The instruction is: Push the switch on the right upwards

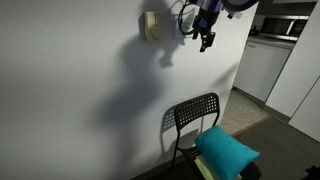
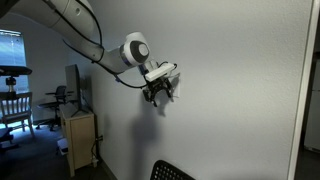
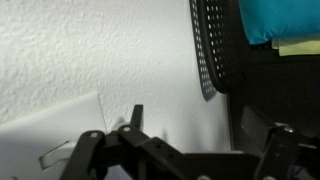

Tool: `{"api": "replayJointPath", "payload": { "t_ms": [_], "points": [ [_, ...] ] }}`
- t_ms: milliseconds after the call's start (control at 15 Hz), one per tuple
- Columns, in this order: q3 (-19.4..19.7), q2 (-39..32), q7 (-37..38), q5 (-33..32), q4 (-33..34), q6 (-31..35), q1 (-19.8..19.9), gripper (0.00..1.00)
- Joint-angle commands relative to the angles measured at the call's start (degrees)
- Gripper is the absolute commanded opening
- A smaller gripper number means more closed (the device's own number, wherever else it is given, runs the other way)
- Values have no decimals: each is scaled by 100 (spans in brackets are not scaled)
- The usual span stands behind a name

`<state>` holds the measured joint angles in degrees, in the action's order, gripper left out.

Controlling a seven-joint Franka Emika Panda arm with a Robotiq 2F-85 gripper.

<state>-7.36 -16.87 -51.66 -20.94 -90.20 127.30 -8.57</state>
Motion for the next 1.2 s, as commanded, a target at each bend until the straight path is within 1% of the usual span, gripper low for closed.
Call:
{"api": "replayJointPath", "payload": {
  "t_ms": [0,200,533,800,1133],
  "points": [
    [-5,-275,-182,-222,492,60,-41,100],
    [15,-385,-166,-353,658,241,-75,100],
    [66,-593,-91,-431,708,818,-45,100],
    [108,-615,-43,-466,706,908,-46,100],
    [179,-505,266,-578,571,895,-55,100]
  ]
}}
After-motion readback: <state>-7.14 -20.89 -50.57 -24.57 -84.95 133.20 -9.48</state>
